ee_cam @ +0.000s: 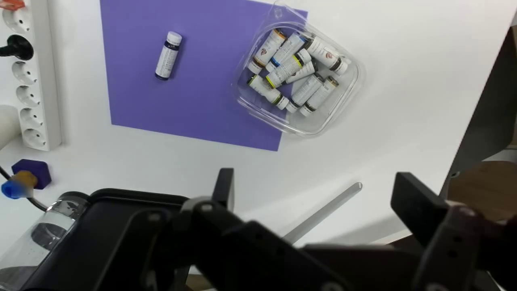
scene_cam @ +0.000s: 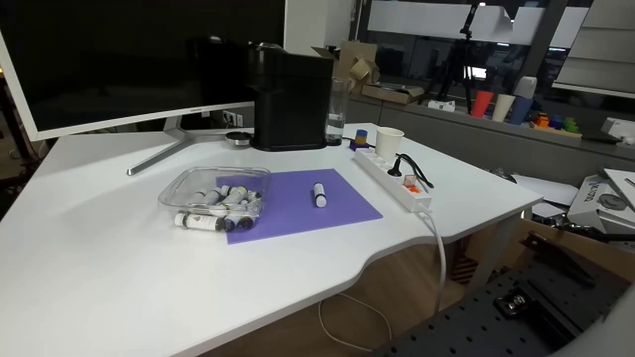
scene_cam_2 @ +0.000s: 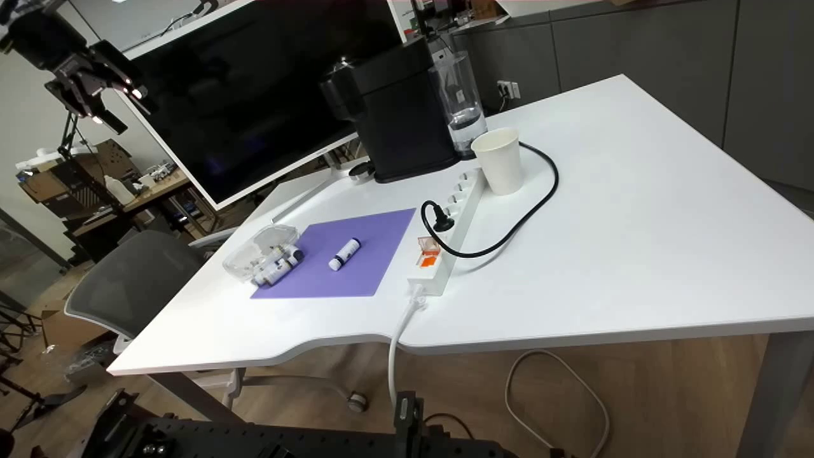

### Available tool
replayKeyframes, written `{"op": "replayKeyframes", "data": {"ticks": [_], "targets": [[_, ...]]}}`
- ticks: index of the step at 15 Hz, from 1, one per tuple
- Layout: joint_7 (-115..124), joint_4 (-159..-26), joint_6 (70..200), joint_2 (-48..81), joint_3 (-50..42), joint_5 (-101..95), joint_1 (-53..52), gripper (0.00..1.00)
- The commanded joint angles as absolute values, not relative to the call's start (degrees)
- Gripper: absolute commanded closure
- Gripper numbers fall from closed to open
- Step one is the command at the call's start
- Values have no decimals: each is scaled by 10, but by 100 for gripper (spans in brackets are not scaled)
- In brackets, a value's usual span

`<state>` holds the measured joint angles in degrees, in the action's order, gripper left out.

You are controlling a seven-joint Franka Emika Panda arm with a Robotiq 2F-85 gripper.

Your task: Open the clear container

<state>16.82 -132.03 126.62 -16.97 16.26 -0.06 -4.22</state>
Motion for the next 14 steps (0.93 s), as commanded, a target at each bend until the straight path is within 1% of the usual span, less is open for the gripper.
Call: {"op": "replayKeyframes", "data": {"ticks": [1,6,14], "targets": [[178,-1320,1268,-166,154,-19,-54,0],[149,-1351,1283,-133,168,-109,-68,0],[153,-1428,1425,-35,174,-308,-92,0]]}}
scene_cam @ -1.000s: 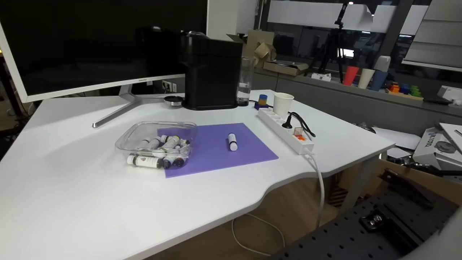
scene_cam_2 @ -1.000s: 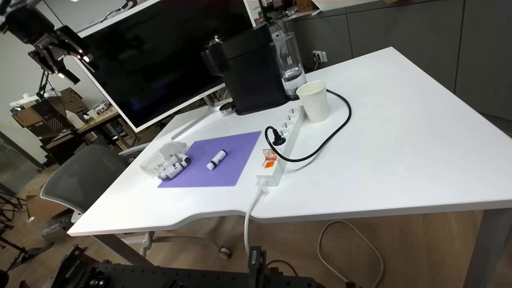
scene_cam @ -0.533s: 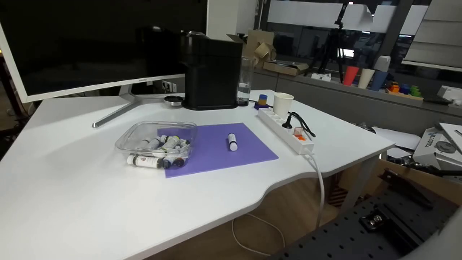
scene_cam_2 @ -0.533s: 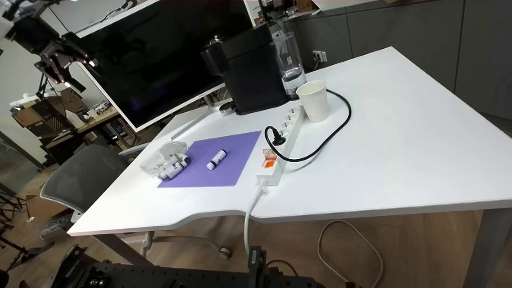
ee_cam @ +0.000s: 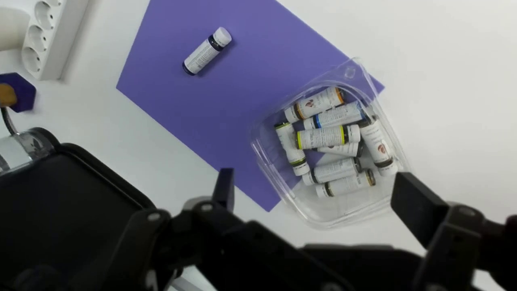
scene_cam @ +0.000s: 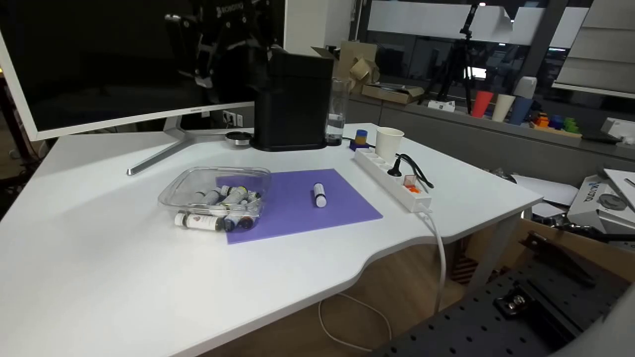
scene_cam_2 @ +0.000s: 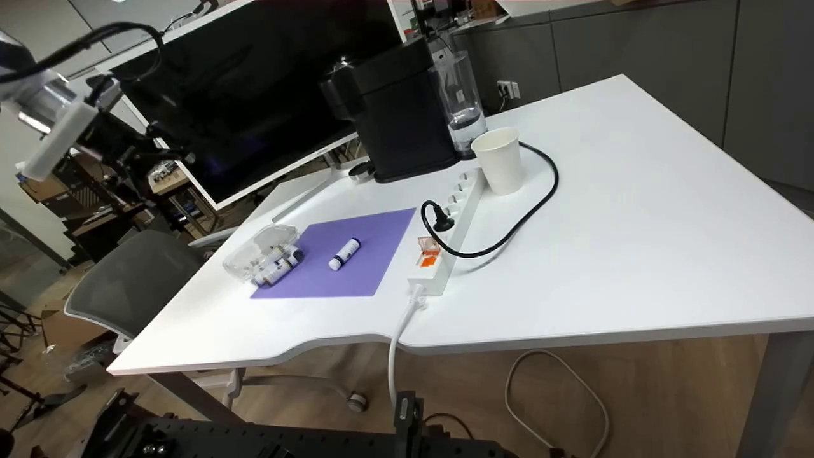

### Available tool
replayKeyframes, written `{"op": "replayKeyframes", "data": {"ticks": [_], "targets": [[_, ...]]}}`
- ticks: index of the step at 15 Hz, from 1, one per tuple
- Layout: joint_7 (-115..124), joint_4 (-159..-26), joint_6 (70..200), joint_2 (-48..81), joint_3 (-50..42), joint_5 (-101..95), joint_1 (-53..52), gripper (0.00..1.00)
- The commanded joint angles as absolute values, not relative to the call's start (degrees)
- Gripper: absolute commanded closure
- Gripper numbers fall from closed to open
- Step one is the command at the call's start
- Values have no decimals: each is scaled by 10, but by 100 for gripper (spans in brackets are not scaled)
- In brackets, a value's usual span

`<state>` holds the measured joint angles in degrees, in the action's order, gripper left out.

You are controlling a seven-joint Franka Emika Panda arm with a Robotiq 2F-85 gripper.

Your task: Open the clear container

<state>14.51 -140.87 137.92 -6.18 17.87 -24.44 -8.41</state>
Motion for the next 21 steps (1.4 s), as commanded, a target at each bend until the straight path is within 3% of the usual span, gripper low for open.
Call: {"op": "replayKeyframes", "data": {"ticks": [1,9,21], "targets": [[157,-1433,1443,-25,172,-337,-94,0],[141,-1433,1489,-3,151,-348,-103,0],[224,-1447,1480,85,139,-536,-101,0]]}}
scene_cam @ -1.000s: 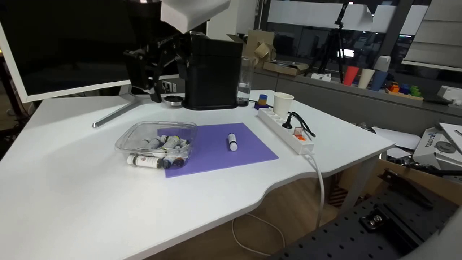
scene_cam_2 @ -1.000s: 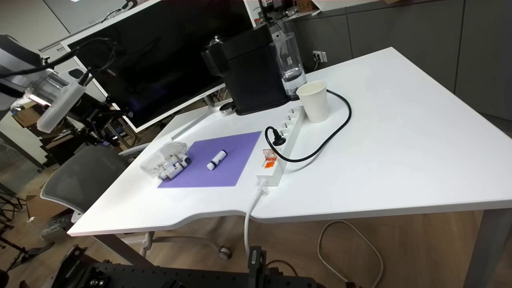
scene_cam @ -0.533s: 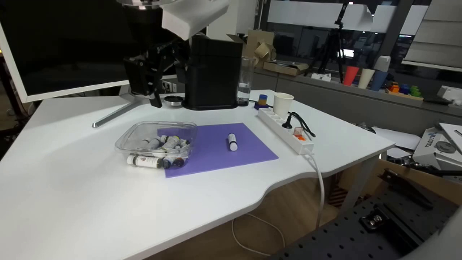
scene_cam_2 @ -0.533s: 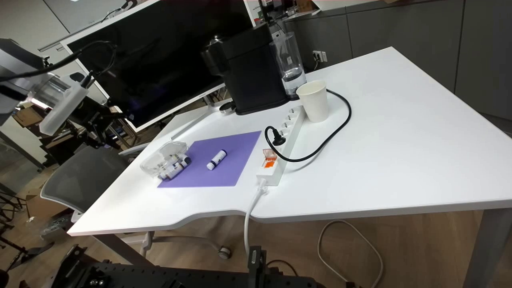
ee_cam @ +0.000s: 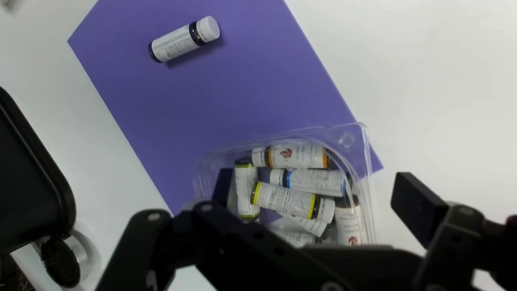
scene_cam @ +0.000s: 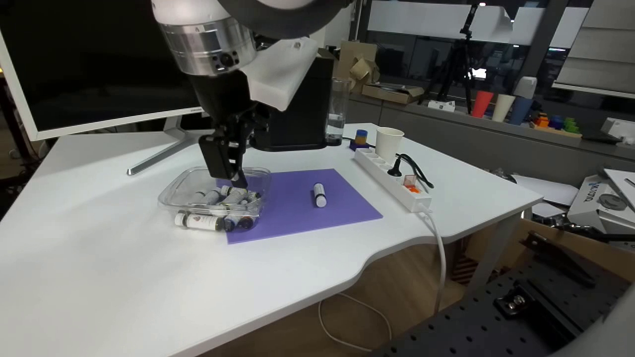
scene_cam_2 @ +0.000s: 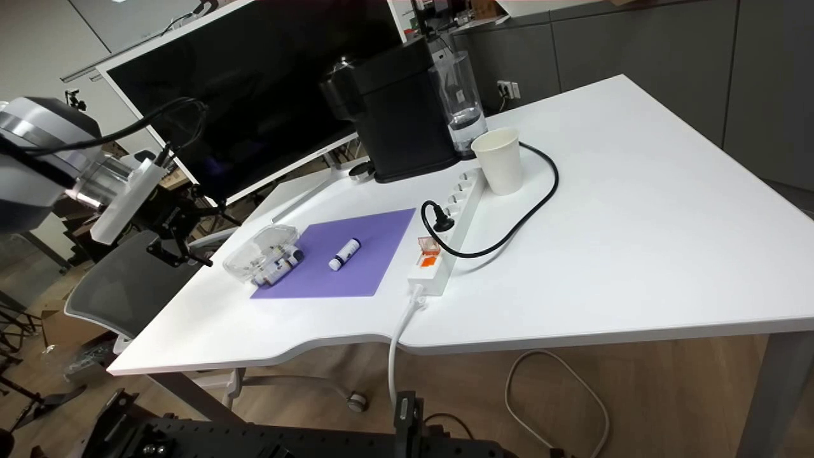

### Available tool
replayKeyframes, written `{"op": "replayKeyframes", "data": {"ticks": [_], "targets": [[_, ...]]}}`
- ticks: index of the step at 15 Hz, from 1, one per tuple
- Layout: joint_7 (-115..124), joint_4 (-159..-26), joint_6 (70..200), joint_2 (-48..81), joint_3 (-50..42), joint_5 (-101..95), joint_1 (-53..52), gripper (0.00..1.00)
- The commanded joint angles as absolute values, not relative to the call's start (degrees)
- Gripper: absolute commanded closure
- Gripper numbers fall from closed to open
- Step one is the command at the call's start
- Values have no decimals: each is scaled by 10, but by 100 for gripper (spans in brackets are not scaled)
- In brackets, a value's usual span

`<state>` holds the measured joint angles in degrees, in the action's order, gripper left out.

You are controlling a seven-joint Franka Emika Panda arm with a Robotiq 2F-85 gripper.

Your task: Open the clear container

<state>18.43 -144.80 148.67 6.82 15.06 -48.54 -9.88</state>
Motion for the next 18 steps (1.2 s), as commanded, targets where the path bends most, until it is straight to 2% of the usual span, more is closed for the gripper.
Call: {"op": "replayKeyframes", "data": {"ticks": [1,18], "targets": [[229,-1445,1478,94,135,-551,-101,0],[276,-1416,1473,165,112,-662,-109,0]]}}
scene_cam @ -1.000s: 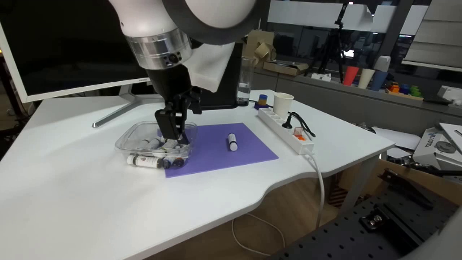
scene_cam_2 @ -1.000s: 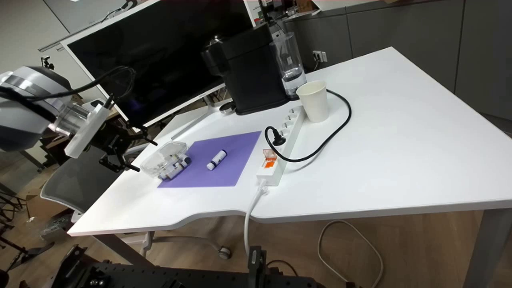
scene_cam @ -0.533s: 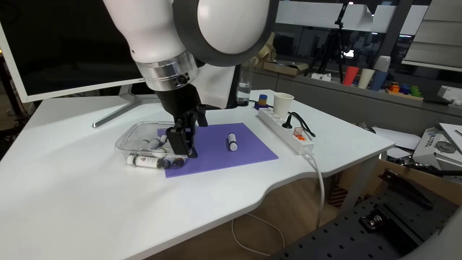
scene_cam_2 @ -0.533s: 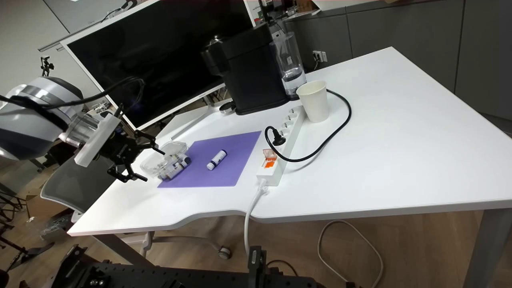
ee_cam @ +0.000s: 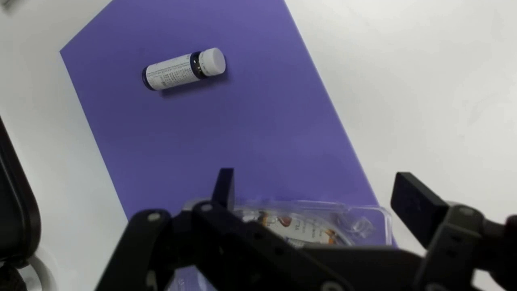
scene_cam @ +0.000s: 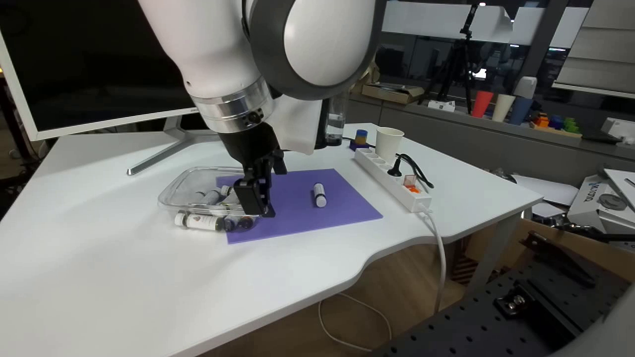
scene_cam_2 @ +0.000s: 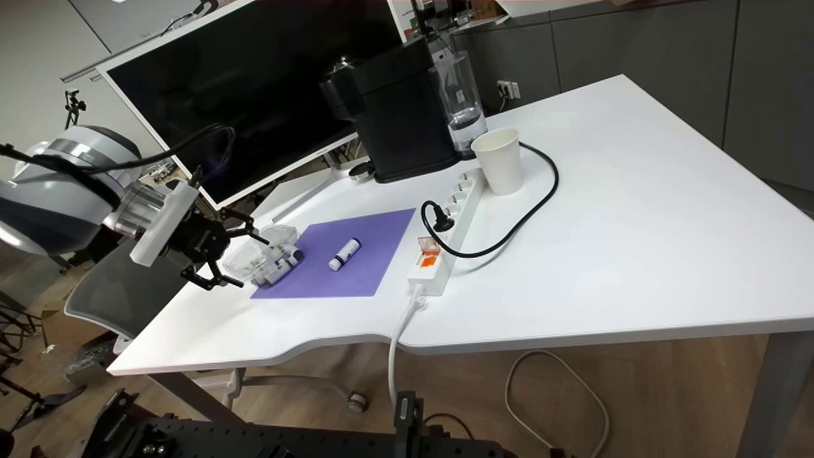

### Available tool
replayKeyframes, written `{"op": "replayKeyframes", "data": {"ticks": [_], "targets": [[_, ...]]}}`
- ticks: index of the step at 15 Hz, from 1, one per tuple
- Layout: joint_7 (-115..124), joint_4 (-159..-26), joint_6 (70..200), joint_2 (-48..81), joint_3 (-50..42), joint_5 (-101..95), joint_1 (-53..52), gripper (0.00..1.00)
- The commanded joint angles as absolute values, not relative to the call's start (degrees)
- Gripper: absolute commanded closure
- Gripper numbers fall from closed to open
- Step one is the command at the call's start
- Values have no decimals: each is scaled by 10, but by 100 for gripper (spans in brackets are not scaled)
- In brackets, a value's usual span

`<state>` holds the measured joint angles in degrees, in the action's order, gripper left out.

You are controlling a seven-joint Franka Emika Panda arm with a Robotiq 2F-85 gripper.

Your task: Open the clear container

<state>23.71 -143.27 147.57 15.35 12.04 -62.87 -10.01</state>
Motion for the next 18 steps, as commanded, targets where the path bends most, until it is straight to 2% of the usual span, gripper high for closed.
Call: {"op": "replayKeyframes", "data": {"ticks": [1,18], "targets": [[282,-1413,1474,167,112,-669,-109,0],[393,-1378,1486,162,115,-788,-123,0]]}}
